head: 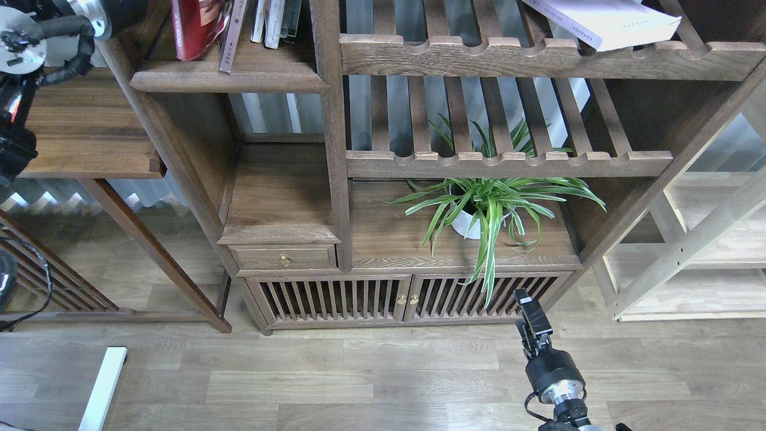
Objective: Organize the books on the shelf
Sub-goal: 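Withdraw the left gripper from the shelf and lower it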
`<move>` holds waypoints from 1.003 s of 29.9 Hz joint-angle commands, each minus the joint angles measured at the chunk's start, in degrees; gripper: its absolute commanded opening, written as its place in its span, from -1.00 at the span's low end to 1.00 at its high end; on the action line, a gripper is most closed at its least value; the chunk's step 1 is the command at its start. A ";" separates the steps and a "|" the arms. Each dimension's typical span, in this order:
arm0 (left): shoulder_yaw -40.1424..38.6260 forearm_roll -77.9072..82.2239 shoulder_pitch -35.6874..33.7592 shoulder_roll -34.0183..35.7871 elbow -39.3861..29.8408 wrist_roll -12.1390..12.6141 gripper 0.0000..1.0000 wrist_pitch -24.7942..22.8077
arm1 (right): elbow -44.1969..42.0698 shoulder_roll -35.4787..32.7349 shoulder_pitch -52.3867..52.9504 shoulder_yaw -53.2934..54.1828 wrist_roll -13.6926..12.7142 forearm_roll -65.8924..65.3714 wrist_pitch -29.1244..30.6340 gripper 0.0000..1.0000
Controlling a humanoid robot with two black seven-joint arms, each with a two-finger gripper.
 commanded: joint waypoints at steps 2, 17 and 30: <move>0.61 -0.09 -0.02 0.32 -0.04 0.00 0.21 0.38 | 0.00 0.04 0.00 0.00 -0.08 -0.08 0.00 1.00; 0.08 -0.44 -1.34 -1.00 -2.15 0.00 0.37 0.30 | -0.35 0.04 -0.09 -0.61 -0.08 0.09 0.00 1.00; -2.11 -0.70 -1.60 -1.09 -3.91 0.00 0.39 0.30 | -0.44 0.22 -0.44 -0.70 -0.08 0.00 0.00 1.00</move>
